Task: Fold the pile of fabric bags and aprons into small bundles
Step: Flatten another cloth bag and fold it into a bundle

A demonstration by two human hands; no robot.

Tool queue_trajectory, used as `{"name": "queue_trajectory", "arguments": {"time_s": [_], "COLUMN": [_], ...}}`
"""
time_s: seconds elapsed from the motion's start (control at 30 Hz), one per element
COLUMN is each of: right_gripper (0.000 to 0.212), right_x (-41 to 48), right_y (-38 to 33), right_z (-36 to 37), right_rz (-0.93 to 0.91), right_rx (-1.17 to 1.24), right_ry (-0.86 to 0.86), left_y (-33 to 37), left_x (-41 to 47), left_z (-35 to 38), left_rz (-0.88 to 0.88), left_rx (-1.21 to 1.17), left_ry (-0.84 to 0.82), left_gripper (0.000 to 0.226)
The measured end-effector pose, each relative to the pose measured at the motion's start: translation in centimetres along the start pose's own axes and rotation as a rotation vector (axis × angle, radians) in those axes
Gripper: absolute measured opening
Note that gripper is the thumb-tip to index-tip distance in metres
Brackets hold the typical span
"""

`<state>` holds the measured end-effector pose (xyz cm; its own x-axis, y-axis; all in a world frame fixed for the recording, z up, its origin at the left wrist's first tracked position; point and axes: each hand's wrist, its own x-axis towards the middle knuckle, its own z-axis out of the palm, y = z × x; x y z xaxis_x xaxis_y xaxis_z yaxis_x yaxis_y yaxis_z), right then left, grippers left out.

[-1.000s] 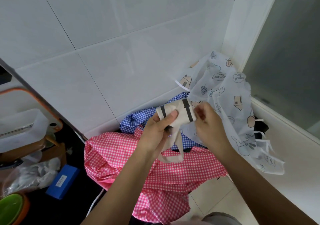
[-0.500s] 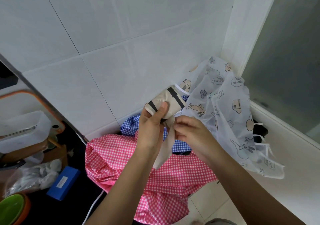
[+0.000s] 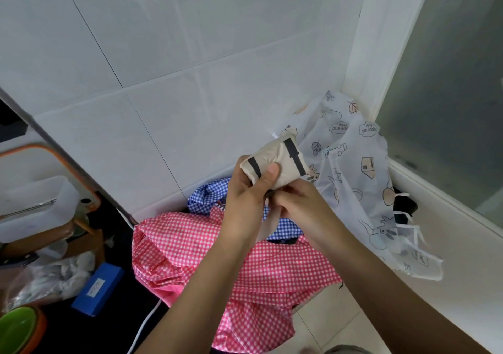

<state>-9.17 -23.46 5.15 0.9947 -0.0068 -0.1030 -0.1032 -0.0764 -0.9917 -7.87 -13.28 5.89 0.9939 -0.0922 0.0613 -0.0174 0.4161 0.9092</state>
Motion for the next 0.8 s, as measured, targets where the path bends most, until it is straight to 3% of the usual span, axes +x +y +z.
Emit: {"name": "queue_trajectory", "arguments": {"time_s": [0.13,0.2,0.27,0.4,0.5,0.6,0.7,0.8], "right_gripper": [0.024,0.023,0.021,0.014,0.012,0.018,0.025,0.034], "right_x": [-0.2,-0.2,-0.5,-1.0,-1.5,-1.9,-1.5,-0.4], "right_y": [-0.5,-0.4,-0.2,0.1,-0.1,-1.3,-2.2,-2.6], "right_z": [-0.4,-0.9,-1.4,-2.5,-3.5,-4.5,-5.4,-6.2], "right_rz": [0.235,0.270,0.175,-0.163,-0.290,-0.288,-0.253,-0.339], "right_rx": [0.290,0.363,0.216,-0.292,-0.363,-0.353,-0.266,-0.312], "right_ry": [-0.091,-0.166,-0.199,-0.002,-0.081,-0.152,-0.196,-0.167], "left_y": [-0.4,-0.3,0.0,0.6,0.9,0.9,0.7,1.4], "left_x": [-0.3,-0.3,-0.1,0.7,1.3,1.5,1.4,0.9], "left_z": [0.1,0.2,0.1,-0.5,-1.3,-1.8,-1.8,-1.8], "left_rz": [0.007,0.022,0.023,0.013,0.027,0.047,0.033,-0.102], "left_rx": [0.071,0.060,0.049,0.048,0.122,0.290,0.503,0.558], "left_ry": [0.005,0.027,0.067,0.178,0.236,0.215,0.095,-0.113], "left_gripper": [0.017,0.017,0.019,0.022,0.022,0.031,0.032,0.020]}}
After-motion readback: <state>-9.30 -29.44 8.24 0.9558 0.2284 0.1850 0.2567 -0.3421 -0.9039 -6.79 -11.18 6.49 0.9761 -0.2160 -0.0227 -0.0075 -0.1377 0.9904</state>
